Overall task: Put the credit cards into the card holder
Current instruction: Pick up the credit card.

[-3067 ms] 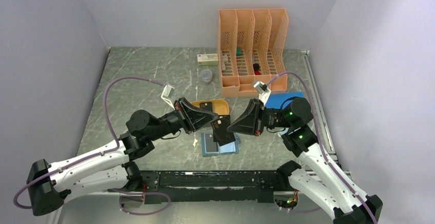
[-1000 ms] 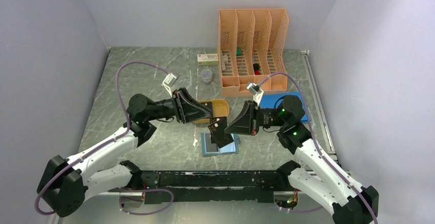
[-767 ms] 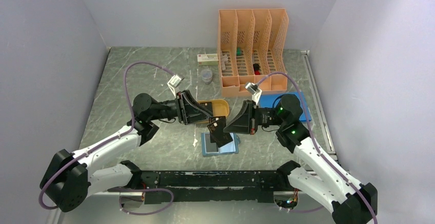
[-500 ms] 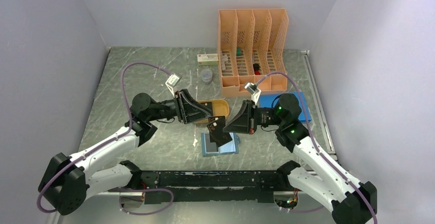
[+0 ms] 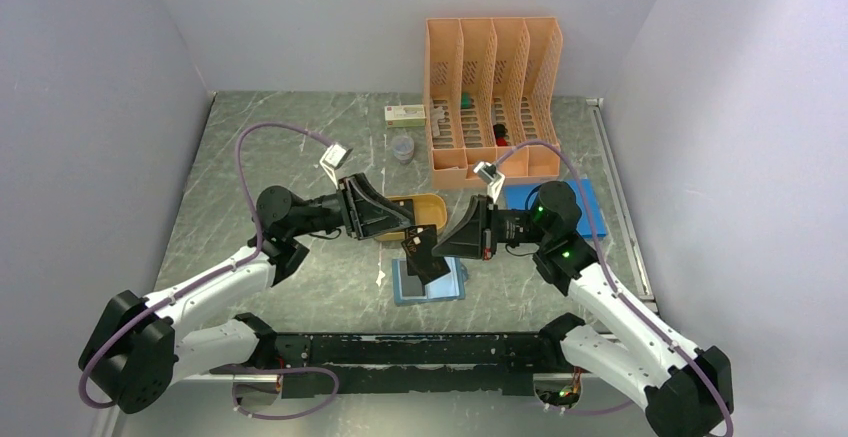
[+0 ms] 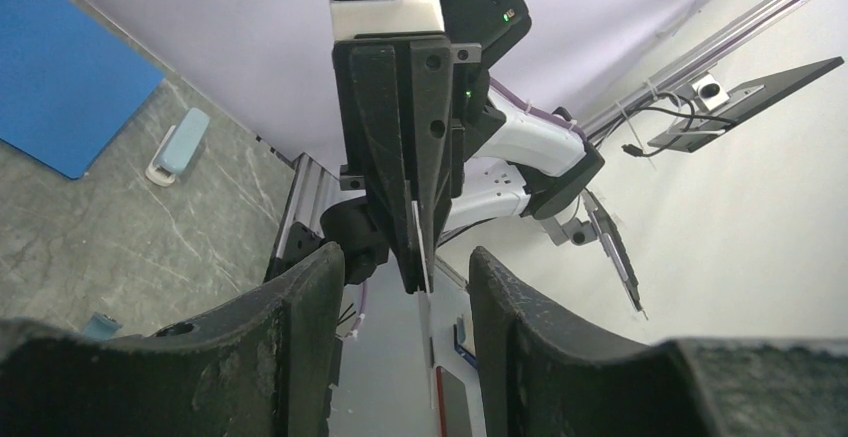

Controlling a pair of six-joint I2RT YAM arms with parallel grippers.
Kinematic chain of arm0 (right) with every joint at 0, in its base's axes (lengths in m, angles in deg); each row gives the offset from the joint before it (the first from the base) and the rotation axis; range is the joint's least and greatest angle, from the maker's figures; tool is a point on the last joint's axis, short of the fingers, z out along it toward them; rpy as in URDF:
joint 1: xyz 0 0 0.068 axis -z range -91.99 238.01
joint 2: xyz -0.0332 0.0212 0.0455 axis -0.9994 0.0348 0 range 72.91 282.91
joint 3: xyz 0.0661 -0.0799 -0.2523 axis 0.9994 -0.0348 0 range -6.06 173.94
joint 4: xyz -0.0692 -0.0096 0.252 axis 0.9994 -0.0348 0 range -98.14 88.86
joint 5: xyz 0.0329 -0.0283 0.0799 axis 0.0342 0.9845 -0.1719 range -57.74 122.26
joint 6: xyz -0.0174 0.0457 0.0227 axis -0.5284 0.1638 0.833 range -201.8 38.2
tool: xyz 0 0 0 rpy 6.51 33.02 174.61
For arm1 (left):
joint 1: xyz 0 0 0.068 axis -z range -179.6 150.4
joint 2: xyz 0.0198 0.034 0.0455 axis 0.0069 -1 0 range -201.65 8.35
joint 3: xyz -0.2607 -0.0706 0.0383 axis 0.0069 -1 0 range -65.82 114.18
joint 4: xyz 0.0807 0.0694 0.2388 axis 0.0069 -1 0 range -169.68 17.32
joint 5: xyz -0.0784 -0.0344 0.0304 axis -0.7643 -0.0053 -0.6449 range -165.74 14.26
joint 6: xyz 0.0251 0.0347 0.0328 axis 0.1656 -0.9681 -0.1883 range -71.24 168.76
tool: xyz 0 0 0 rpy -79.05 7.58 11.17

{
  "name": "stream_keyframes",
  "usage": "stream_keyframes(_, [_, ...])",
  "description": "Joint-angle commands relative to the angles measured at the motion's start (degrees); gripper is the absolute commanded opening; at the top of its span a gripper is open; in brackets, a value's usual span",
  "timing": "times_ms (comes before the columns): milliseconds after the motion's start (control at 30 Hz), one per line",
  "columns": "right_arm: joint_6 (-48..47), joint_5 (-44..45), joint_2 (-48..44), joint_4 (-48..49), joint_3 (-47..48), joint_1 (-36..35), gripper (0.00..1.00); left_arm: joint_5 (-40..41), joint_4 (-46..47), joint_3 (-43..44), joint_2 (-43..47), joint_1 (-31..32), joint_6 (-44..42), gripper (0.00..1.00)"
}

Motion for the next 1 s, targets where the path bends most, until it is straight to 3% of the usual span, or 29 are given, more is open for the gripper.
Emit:
stream_keyframes(0, [-0.01, 0.18, 0.74, 2.69, -0.66, -0.22, 0.00, -1.34, 4.58, -0.97, 0.27, -0.35, 0.84, 0.54])
stream_keyframes(167, [0.40, 0.25, 1.36, 3.68, -0.68, -0.21, 0.00, -1.93, -3.09, 0.95, -0.16, -0.27, -3.41, 0.48])
stream_keyframes(567, [-0.89, 1.87, 4.28, 3.50, 0.11, -0.21, 0.00, -1.81, -6.73, 2.12, -0.84, -0.26, -5.31, 0.05])
stream_keyframes(767, [-2.65, 4.92, 10.71, 2.92, 2.62, -0.14, 0.00, 3.54, -11.76, 3.44, -2.23, -3.78, -7.95, 0.05])
stream_keyframes(967, [-4.68, 6.09, 18.92, 5.90, 6.46, -0.12, 0.00, -1.27, 1.99, 5.23, -12.33, -8.51, -2.49, 0.05])
